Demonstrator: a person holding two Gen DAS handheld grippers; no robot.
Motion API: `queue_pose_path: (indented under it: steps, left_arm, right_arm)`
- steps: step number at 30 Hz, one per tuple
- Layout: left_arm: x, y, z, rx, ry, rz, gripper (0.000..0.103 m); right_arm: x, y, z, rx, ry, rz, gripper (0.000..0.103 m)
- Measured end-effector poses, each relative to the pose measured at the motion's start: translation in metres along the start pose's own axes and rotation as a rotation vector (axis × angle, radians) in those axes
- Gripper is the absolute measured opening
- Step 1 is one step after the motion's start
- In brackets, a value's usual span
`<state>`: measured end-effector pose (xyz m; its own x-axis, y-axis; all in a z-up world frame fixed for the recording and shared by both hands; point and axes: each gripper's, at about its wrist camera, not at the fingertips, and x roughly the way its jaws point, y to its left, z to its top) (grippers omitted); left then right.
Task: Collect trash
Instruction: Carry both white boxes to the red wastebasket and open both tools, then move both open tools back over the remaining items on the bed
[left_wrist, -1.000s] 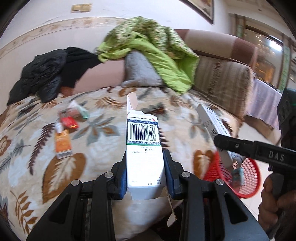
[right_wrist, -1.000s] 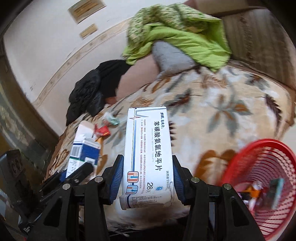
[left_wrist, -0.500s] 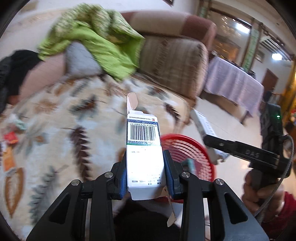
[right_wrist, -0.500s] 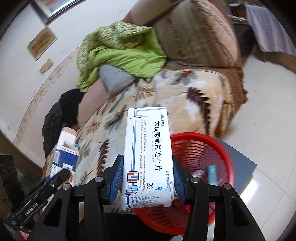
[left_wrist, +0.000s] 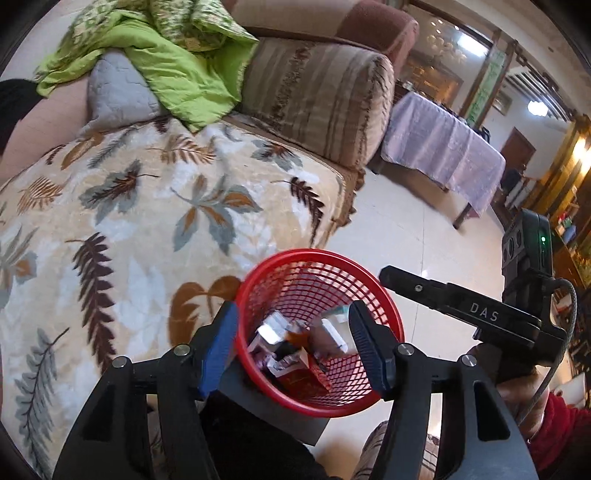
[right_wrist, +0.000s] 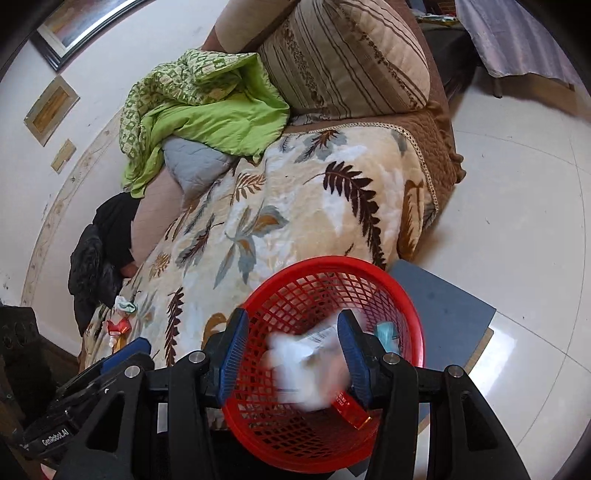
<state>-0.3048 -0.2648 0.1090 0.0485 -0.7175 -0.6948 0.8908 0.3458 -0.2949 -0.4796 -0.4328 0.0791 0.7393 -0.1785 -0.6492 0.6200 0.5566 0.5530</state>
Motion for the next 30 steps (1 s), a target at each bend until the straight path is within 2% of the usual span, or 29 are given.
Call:
queue_pose_path:
  steps: [3, 6, 14, 18, 23, 25, 30]
  left_arm:
    - [-0.014, 0.013, -0.005, -0.011, -0.025, 0.041, 0.061]
    - [-0.03, 0.026, -0.012, -0.014, -0.054, 0.103, 0.065]
    - [-0.068, 0.077, -0.023, -0.102, -0.111, 0.214, 0.068]
    - [-0.087, 0.112, -0.029, -0.176, -0.148, 0.274, 0.069]
    - [-0.114, 0.155, -0.042, -0.249, -0.191, 0.399, 0.071]
    - [-0.127, 0.178, -0.05, -0.306, -0.211, 0.438, 0.074]
    - [-0.151, 0.235, -0.07, -0.444, -0.235, 0.528, 0.075]
  right_arm:
    - [0.0, 0.01, -0.001, -0.021, -0.002, 0.014, 0.055]
    - [0.005, 0.026, -0.005, -0.061, 0.016, 0.03, 0.055]
    - [0.03, 0.088, -0.023, -0.201, 0.084, 0.085, 0.055]
    - [0.046, 0.131, -0.033, -0.295, 0.094, 0.111, 0.055]
    - [0.075, 0.181, -0.046, -0.371, 0.12, 0.147, 0.055]
    - [0.088, 0.203, -0.053, -0.411, 0.137, 0.156, 0.055]
    - [0.119, 0.25, -0.071, -0.465, 0.166, 0.182, 0.055]
